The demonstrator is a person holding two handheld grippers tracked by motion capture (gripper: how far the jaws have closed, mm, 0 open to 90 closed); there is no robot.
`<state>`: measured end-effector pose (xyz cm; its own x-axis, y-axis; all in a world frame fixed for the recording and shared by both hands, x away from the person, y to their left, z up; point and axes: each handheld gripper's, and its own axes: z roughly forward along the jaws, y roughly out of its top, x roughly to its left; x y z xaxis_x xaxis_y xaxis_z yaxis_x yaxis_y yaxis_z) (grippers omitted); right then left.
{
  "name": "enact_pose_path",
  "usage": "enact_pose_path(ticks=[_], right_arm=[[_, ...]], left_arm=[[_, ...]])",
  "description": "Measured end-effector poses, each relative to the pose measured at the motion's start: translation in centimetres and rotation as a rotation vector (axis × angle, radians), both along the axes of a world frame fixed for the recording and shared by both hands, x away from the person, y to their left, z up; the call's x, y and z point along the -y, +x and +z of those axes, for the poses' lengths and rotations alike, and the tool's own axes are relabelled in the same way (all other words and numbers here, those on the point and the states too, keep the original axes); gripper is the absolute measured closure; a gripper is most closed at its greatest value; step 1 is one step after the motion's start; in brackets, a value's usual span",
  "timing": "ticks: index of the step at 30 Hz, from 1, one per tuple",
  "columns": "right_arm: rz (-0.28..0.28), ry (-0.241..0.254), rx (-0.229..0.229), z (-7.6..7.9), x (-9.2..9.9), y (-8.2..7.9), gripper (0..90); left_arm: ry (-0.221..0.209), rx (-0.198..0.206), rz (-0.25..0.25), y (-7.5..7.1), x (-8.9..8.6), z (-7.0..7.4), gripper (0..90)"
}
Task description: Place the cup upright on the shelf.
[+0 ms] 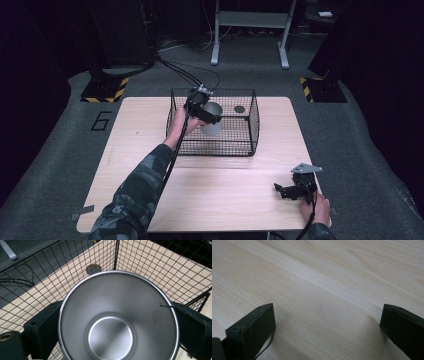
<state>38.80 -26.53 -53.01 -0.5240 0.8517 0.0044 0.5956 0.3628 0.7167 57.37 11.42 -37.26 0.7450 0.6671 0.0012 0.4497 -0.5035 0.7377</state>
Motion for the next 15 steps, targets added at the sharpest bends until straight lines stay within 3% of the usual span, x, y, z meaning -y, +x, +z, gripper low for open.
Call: enact_pose_path(ticks=[15], right_arm=[[0.004, -0.001, 0.001, 0.0, 0.0, 0.0, 0.0]], left_arm=[[0.039, -0.059, 0.011, 1.9, 1.0, -2.6, 6.2]])
